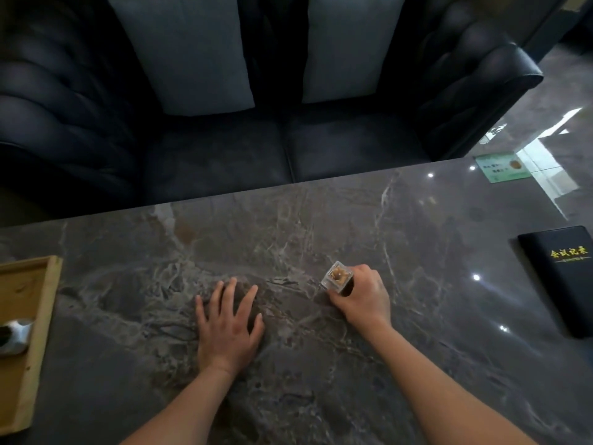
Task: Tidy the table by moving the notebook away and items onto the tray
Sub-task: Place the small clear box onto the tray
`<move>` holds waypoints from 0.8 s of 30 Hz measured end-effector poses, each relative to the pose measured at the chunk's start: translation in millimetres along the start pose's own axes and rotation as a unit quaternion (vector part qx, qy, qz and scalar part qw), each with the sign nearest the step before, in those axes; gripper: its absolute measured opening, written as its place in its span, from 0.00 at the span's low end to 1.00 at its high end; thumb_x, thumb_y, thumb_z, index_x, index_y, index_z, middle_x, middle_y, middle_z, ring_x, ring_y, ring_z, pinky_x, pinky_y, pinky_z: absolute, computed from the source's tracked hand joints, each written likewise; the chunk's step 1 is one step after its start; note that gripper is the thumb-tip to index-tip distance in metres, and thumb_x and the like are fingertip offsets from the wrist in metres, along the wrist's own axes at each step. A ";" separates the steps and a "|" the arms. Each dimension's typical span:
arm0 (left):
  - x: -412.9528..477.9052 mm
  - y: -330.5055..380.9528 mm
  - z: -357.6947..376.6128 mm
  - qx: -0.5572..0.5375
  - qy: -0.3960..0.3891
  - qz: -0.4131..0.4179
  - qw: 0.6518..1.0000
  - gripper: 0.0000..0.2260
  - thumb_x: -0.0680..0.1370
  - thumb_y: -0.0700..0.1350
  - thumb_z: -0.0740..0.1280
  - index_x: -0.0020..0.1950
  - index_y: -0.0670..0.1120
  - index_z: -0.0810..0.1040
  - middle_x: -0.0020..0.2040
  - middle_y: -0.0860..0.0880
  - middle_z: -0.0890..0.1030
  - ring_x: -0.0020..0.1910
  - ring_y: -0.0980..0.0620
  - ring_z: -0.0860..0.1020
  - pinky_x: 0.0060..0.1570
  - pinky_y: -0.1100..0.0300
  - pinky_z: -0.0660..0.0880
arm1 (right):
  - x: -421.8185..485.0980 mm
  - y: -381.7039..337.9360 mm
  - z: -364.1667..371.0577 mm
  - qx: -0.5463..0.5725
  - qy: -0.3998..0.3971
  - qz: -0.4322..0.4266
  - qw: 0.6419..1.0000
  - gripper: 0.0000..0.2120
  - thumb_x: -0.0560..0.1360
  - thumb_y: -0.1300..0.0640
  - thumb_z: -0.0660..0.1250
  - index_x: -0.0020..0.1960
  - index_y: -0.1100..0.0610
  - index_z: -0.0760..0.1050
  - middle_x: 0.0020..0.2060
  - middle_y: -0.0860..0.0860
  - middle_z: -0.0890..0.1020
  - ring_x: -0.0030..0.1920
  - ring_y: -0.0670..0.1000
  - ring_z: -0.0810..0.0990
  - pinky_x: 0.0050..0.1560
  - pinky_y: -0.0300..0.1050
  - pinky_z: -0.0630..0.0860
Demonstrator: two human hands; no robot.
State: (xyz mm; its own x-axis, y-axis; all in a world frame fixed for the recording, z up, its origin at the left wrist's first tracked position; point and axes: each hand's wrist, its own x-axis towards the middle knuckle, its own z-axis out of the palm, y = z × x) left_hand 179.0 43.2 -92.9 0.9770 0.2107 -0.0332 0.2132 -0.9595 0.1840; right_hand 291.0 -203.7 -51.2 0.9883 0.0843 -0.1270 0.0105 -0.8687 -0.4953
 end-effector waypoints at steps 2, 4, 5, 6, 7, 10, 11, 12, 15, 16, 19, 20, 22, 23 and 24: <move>-0.3 -0.1 -0.6 -0.001 0.001 -0.001 1.000 0.26 0.74 0.59 0.58 0.72 0.56 0.71 0.73 0.42 0.70 0.74 0.39 0.64 0.72 0.32 0.52 | -2.2 -1.3 1.3 -0.015 0.018 -0.047 0.999 0.15 0.66 0.49 0.76 0.51 0.51 0.79 0.46 0.48 0.78 0.48 0.53 0.77 0.42 0.46 0.73; -0.6 0.0 -1.3 -0.002 0.000 -0.003 1.000 0.26 0.74 0.59 0.58 0.72 0.55 0.71 0.73 0.42 0.70 0.74 0.39 0.64 0.72 0.32 0.53 | -4.6 -4.1 2.1 -0.005 0.017 -0.076 0.997 0.15 0.65 0.52 0.76 0.50 0.52 0.80 0.45 0.48 0.77 0.44 0.53 0.78 0.38 0.44 0.72; -0.6 0.3 -1.7 -0.004 -0.001 -0.003 1.000 0.26 0.74 0.59 0.58 0.72 0.55 0.71 0.73 0.42 0.70 0.74 0.39 0.64 0.72 0.32 0.53 | -5.7 -5.9 2.0 0.004 0.015 -0.080 0.997 0.15 0.65 0.53 0.77 0.50 0.52 0.80 0.45 0.47 0.76 0.43 0.53 0.79 0.38 0.43 0.71; -0.4 0.7 -2.5 -0.006 -0.001 -0.002 1.000 0.26 0.74 0.59 0.58 0.72 0.56 0.71 0.74 0.42 0.70 0.74 0.39 0.64 0.72 0.32 0.52 | -6.5 -7.8 1.6 0.014 0.016 -0.079 0.997 0.15 0.64 0.54 0.77 0.49 0.53 0.79 0.44 0.47 0.76 0.42 0.52 0.78 0.38 0.43 0.70; -0.4 1.0 -3.7 -0.007 -0.003 -0.002 1.000 0.26 0.74 0.59 0.58 0.72 0.56 0.71 0.74 0.42 0.70 0.74 0.39 0.64 0.72 0.32 0.52 | -7.3 -10.0 0.6 0.024 0.017 -0.075 0.997 0.15 0.64 0.54 0.78 0.49 0.53 0.79 0.44 0.47 0.75 0.42 0.52 0.78 0.38 0.43 0.70; -0.2 1.9 -8.1 -0.009 -0.017 -0.008 1.000 0.26 0.75 0.59 0.57 0.72 0.57 0.70 0.75 0.43 0.68 0.75 0.40 0.63 0.73 0.32 0.51 | -11.0 -20.2 -3.4 0.051 0.017 -0.068 0.996 0.17 0.63 0.53 0.79 0.49 0.54 0.80 0.45 0.48 0.76 0.42 0.52 0.78 0.40 0.45 0.74; 0.1 1.9 -10.1 -0.014 -0.024 -0.011 1.000 0.26 0.75 0.60 0.56 0.73 0.57 0.69 0.75 0.44 0.67 0.75 0.41 0.62 0.73 0.33 0.51 | -13.0 -24.3 -4.7 0.058 0.014 -0.074 0.996 0.17 0.63 0.53 0.79 0.50 0.54 0.80 0.45 0.49 0.77 0.42 0.52 0.79 0.41 0.46 0.75; 0.2 1.4 -13.1 -0.023 -0.032 -0.013 0.999 0.26 0.75 0.60 0.55 0.73 0.57 0.69 0.76 0.45 0.66 0.76 0.42 0.61 0.74 0.34 0.49 | -15.4 -29.0 -6.0 0.061 0.010 -0.083 0.995 0.17 0.63 0.54 0.79 0.50 0.54 0.80 0.45 0.49 0.77 0.42 0.53 0.79 0.41 0.47 0.76; -2.3 -7.9 -24.9 -0.049 -0.064 -0.008 0.997 0.27 0.76 0.61 0.53 0.74 0.56 0.68 0.77 0.46 0.64 0.77 0.44 0.58 0.75 0.37 0.49 | -21.8 -45.8 -7.8 0.062 -0.005 -0.109 0.992 0.17 0.63 0.56 0.78 0.51 0.54 0.81 0.45 0.48 0.77 0.43 0.52 0.79 0.42 0.46 0.76; -6.4 -15.7 -29.6 -0.049 -0.065 -0.009 0.997 0.27 0.76 0.61 0.53 0.73 0.55 0.68 0.76 0.45 0.66 0.77 0.43 0.60 0.75 0.36 0.51 | -24.1 -53.0 -6.6 0.061 -0.012 -0.114 0.992 0.17 0.63 0.57 0.78 0.51 0.54 0.81 0.45 0.48 0.76 0.43 0.52 0.79 0.42 0.45 0.75; -28.2 -49.3 -44.4 -0.031 -0.035 -0.046 0.998 0.26 0.75 0.59 0.55 0.70 0.51 0.73 0.70 0.41 0.72 0.71 0.38 0.68 0.71 0.32 0.58 | -32.4 -79.1 1.5 0.065 -0.023 -0.138 0.988 0.13 0.64 0.55 0.77 0.47 0.53 0.81 0.43 0.46 0.75 0.40 0.50 0.78 0.39 0.42 0.70; -36.5 -62.1 -49.2 -0.023 -0.020 -0.060 0.998 0.26 0.74 0.59 0.56 0.68 0.50 0.75 0.68 0.39 0.74 0.69 0.37 0.70 0.70 0.30 0.59 | -35.3 -89.0 5.5 0.068 -0.027 -0.146 0.987 0.12 0.64 0.55 0.77 0.46 0.53 0.80 0.42 0.46 0.74 0.40 0.49 0.77 0.39 0.41 0.69; -51.8 -87.7 -58.1 -0.001 -0.004 -0.086 0.996 0.26 0.73 0.57 0.56 0.67 0.48 0.76 0.67 0.38 0.75 0.67 0.36 0.72 0.68 0.29 0.60 | -41.0 -109.0 15.5 0.073 -0.041 -0.162 0.983 0.13 0.64 0.55 0.77 0.46 0.54 0.81 0.43 0.47 0.75 0.40 0.50 0.78 0.39 0.44 0.72; -59.3 -100.2 -61.9 0.011 -0.003 -0.098 0.995 0.26 0.73 0.57 0.57 0.67 0.48 0.76 0.67 0.38 0.75 0.67 0.36 0.71 0.69 0.28 0.58 | -44.1 -118.8 21.1 0.073 -0.050 -0.170 0.981 0.13 0.64 0.56 0.77 0.47 0.55 0.81 0.43 0.48 0.76 0.41 0.51 0.78 0.40 0.45 0.73; -66.3 -112.2 -65.1 0.022 0.000 -0.109 0.994 0.25 0.74 0.56 0.59 0.68 0.48 0.75 0.67 0.38 0.74 0.68 0.35 0.70 0.69 0.28 0.57 | -47.2 -128.4 26.8 0.072 -0.060 -0.178 0.980 0.13 0.64 0.56 0.77 0.48 0.55 0.81 0.44 0.48 0.76 0.42 0.52 0.79 0.41 0.46 0.74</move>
State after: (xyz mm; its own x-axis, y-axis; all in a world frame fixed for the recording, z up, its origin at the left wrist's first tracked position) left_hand 89.9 149.1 -47.5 0.9078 0.4139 -0.0671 0.4193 -0.8986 0.1296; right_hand 238.9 -83.1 -4.6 0.9014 0.4325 -0.0196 0.3202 -0.6965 -0.6422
